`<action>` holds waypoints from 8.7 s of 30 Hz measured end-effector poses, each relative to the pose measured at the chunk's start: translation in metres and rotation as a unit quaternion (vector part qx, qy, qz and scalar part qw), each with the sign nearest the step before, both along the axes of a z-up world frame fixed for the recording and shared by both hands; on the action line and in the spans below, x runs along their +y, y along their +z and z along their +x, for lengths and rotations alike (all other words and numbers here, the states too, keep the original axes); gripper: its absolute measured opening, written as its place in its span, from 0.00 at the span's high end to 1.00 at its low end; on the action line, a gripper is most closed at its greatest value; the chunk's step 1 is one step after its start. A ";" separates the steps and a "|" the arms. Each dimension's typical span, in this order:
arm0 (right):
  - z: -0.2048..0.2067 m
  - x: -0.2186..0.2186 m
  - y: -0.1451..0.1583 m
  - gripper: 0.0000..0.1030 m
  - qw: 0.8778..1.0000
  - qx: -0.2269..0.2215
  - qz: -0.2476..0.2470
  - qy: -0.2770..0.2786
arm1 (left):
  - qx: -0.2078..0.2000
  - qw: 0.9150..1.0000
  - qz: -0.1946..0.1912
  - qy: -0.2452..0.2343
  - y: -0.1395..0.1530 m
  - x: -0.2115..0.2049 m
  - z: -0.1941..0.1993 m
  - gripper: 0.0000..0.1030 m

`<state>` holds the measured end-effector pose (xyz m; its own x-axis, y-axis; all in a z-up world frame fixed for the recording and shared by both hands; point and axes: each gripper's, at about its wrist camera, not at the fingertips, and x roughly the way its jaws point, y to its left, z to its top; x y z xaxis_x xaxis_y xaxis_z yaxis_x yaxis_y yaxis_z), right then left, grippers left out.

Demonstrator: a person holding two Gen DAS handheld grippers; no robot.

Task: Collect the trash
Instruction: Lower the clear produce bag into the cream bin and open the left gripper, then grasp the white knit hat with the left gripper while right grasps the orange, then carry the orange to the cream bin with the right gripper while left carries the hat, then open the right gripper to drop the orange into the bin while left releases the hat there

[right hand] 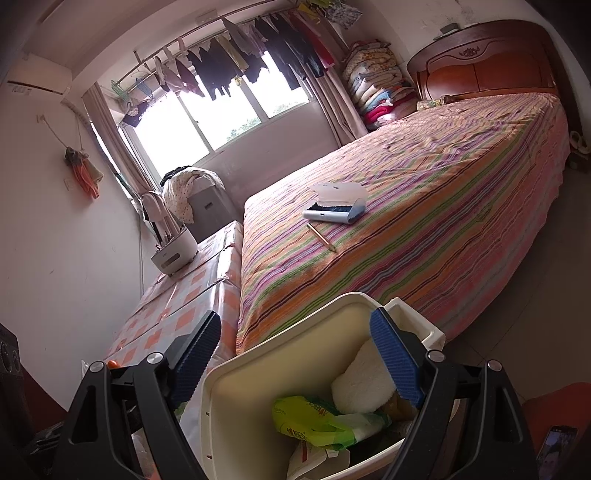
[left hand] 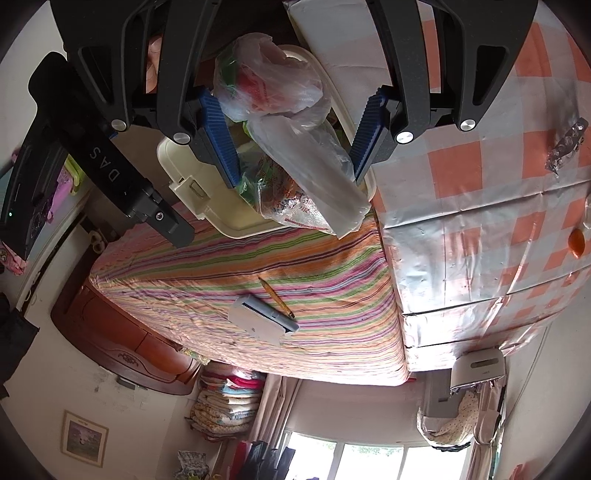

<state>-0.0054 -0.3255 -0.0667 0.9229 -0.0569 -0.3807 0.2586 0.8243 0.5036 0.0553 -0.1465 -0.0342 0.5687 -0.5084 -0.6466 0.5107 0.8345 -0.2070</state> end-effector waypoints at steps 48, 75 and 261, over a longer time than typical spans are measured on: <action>0.039 0.090 -0.001 0.22 0.993 0.019 -0.010 0.116 | -0.023 0.958 0.028 0.285 0.017 0.234 0.031 0.16; 0.126 0.250 0.012 0.22 0.933 0.052 -0.092 0.343 | 0.030 0.920 0.036 0.390 0.006 0.358 0.083 0.16; 0.011 -0.018 -0.001 0.35 0.996 -0.024 0.076 0.031 | 0.016 0.999 0.043 0.000 -0.008 -0.015 0.007 0.51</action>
